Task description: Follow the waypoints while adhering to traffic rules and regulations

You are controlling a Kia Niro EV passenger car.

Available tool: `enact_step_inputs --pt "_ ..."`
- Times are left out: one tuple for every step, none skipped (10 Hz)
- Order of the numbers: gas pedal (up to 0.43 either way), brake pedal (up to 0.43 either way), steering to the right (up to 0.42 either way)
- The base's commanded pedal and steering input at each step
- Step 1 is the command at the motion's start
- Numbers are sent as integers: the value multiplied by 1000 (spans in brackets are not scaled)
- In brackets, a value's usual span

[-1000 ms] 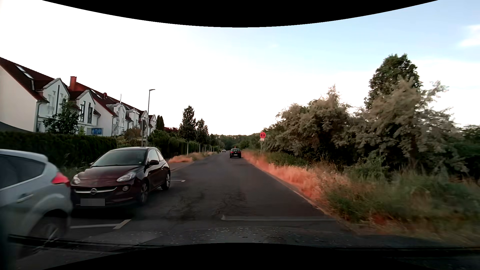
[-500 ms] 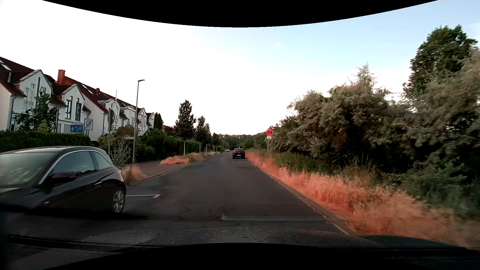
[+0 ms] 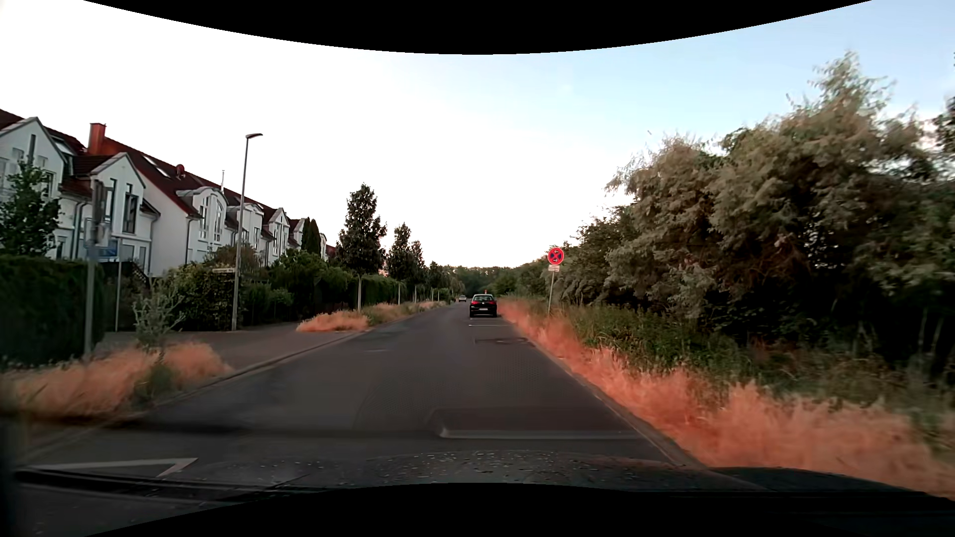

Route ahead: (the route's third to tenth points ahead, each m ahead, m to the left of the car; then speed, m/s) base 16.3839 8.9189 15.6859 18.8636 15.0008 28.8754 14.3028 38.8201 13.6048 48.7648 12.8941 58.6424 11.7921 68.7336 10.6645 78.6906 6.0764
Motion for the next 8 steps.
enact_step_inputs --pt "0 189 -29" --pt "0 195 -26" --pt "0 201 -24" --pt "0 207 -24" --pt "0 207 -24" --pt "0 213 -24" --pt "0 213 -24" --pt "0 220 -25"
